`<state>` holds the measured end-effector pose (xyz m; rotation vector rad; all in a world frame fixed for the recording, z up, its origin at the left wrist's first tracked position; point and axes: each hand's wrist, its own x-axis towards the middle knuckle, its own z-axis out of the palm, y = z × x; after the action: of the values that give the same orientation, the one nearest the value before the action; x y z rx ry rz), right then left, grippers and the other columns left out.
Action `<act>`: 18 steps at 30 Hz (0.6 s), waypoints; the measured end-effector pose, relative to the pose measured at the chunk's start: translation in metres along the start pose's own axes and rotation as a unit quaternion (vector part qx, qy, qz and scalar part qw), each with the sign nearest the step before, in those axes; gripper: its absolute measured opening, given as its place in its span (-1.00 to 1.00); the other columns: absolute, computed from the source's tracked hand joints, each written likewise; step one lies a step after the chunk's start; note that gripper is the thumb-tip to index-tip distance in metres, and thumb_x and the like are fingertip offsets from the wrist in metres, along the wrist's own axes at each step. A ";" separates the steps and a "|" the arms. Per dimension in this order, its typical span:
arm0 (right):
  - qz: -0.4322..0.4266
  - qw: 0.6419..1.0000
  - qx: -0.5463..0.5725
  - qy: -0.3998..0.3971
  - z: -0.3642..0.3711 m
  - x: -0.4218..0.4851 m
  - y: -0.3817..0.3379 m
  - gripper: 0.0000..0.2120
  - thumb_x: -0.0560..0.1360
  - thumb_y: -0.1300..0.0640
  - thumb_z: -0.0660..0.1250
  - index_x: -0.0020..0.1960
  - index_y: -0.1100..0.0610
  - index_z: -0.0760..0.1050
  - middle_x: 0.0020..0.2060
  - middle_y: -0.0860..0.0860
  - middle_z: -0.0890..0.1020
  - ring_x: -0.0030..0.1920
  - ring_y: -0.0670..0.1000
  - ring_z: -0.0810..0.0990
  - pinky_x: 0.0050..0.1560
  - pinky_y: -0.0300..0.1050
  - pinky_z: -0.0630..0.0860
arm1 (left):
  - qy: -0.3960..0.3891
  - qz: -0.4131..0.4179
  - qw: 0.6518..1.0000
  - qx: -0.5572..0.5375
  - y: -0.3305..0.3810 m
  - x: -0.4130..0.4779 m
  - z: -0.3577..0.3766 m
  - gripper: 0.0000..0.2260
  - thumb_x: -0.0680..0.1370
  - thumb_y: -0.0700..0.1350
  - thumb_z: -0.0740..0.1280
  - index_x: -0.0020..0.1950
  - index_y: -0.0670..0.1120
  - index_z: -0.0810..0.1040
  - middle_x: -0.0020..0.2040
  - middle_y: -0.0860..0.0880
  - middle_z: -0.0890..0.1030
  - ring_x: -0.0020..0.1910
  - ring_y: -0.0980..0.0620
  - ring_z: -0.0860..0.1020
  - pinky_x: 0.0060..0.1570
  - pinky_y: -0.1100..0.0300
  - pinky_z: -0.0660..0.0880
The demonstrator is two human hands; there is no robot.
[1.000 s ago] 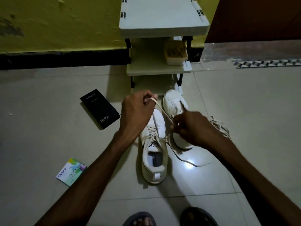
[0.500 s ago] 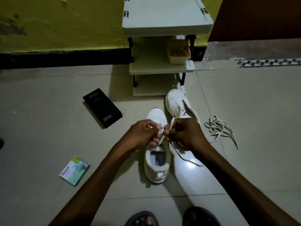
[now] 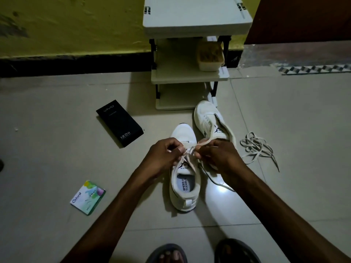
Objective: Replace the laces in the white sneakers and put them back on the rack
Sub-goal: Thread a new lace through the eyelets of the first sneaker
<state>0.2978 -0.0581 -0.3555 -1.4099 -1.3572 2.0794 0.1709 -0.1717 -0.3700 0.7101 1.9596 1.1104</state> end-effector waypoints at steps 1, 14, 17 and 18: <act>-0.051 0.990 -0.119 0.053 -0.004 0.002 0.003 -0.66 0.45 0.28 0.46 0.20 0.27 0.50 -0.13 0.07 0.64 -0.24 -0.04 0.66 -0.21 -0.14 0.62 | 0.009 0.003 1.000 0.003 0.001 0.000 -0.001 -0.89 0.58 -0.15 0.34 -0.11 -0.12 0.62 -0.24 -0.13 0.66 -0.31 0.02 0.57 -0.18 0.13 0.53; -0.272 0.866 -0.412 -0.081 0.000 0.017 0.019 -0.90 0.48 -0.01 0.45 -0.18 -0.03 0.69 -0.41 -0.17 0.62 -0.39 -0.19 0.59 -0.28 -0.12 0.59 | 0.097 0.020 0.991 0.088 0.003 -0.005 0.000 -0.83 0.51 -0.21 0.42 -0.07 0.04 0.51 -0.24 -0.01 0.67 -0.29 0.06 0.67 -0.14 0.09 0.63; -0.297 0.844 -0.442 -0.060 -0.001 0.016 0.020 -0.90 0.48 -0.02 0.43 -0.16 -0.05 0.69 -0.39 -0.20 0.62 -0.34 -0.20 0.59 -0.25 -0.18 0.55 | 0.083 0.006 0.975 0.208 -0.001 -0.010 0.003 -0.91 0.48 -0.03 0.46 -0.12 0.06 0.56 -0.18 0.06 0.65 -0.22 0.12 0.62 -0.20 0.27 0.53; -0.301 0.835 -0.458 -0.050 0.000 0.015 0.020 -0.92 0.48 0.00 0.42 -0.15 -0.05 0.68 -0.35 -0.18 0.65 -0.30 -0.19 0.60 -0.23 -0.19 0.54 | 0.080 0.007 0.967 0.241 -0.003 -0.013 0.006 -0.89 0.46 0.01 0.47 -0.11 0.06 0.57 -0.17 0.09 0.65 -0.21 0.14 0.61 -0.24 0.33 0.46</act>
<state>0.2956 -0.0581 -0.3807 -0.8798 -2.6107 1.0941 0.1828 -0.1797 -0.3699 0.9075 2.4001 0.7136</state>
